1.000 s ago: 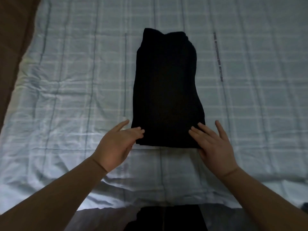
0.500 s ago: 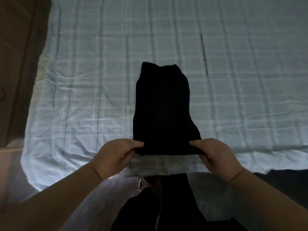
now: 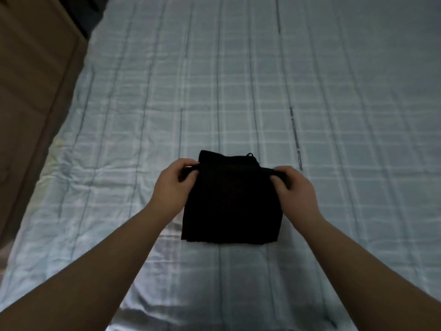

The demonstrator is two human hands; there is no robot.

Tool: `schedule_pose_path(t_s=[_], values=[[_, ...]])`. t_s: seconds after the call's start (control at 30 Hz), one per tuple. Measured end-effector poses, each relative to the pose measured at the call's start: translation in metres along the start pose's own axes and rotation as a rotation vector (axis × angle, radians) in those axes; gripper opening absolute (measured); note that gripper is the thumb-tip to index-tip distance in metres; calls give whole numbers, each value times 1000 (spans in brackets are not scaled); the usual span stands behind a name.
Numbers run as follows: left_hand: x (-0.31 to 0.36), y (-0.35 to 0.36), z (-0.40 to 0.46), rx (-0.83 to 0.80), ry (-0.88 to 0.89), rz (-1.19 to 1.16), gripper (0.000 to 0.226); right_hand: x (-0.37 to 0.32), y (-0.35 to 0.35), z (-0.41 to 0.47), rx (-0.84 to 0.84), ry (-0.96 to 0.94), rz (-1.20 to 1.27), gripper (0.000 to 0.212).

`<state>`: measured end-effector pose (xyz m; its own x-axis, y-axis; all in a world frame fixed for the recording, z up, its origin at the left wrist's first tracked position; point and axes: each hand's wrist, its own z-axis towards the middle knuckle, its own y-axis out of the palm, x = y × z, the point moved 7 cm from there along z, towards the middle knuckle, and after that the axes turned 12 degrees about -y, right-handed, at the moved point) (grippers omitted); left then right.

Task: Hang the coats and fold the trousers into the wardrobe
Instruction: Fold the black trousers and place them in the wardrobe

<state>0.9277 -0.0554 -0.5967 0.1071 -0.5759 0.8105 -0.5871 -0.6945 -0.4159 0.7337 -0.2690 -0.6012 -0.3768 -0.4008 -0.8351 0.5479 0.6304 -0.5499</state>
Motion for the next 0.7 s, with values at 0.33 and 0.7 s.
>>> schedule_pose_path(t_s=[0.33, 0.7], values=[[-31, 36, 107, 177, -185, 201, 24, 66, 54, 99, -94, 178, -55, 21], [-45, 106, 42, 57, 307, 972, 60, 30, 98, 29, -315, -400, -631, 58]])
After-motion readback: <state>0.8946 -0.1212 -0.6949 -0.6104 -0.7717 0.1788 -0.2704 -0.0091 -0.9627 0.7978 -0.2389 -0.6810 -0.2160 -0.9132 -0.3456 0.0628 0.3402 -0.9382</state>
